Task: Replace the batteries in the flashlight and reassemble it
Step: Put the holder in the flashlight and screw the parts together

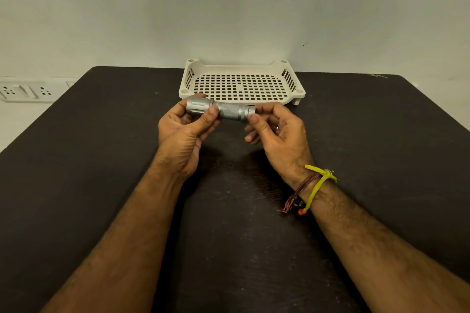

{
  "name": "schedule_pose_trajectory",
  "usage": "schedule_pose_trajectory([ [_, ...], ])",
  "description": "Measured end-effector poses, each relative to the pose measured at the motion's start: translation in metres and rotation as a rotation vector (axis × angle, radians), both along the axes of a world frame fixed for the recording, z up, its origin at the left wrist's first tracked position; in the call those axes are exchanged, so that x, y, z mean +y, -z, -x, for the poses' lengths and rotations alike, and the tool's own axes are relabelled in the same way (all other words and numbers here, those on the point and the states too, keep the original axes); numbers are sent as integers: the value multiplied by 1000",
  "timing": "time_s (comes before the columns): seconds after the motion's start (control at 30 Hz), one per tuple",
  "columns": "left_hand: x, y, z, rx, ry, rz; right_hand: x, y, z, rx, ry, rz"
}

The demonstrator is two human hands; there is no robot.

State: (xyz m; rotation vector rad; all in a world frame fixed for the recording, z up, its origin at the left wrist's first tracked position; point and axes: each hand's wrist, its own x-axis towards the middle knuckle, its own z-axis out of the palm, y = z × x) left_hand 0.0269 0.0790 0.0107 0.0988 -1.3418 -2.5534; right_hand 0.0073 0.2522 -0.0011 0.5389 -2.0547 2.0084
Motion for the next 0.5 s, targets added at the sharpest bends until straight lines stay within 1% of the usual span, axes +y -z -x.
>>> schedule_pose_trajectory([
  [0.1,0,1,1,2,-1,-3,1,1,2,-35,-8,26],
  [0.27,0,1,0,2,4,-3,-1,2,0,61,9,-48],
  [0.43,0,0,-1,11,13,9,1,3,2,-53,6,-35],
  [0.5,0,1,-1,7,2,11,1,3,2,-14,-6,-37],
])
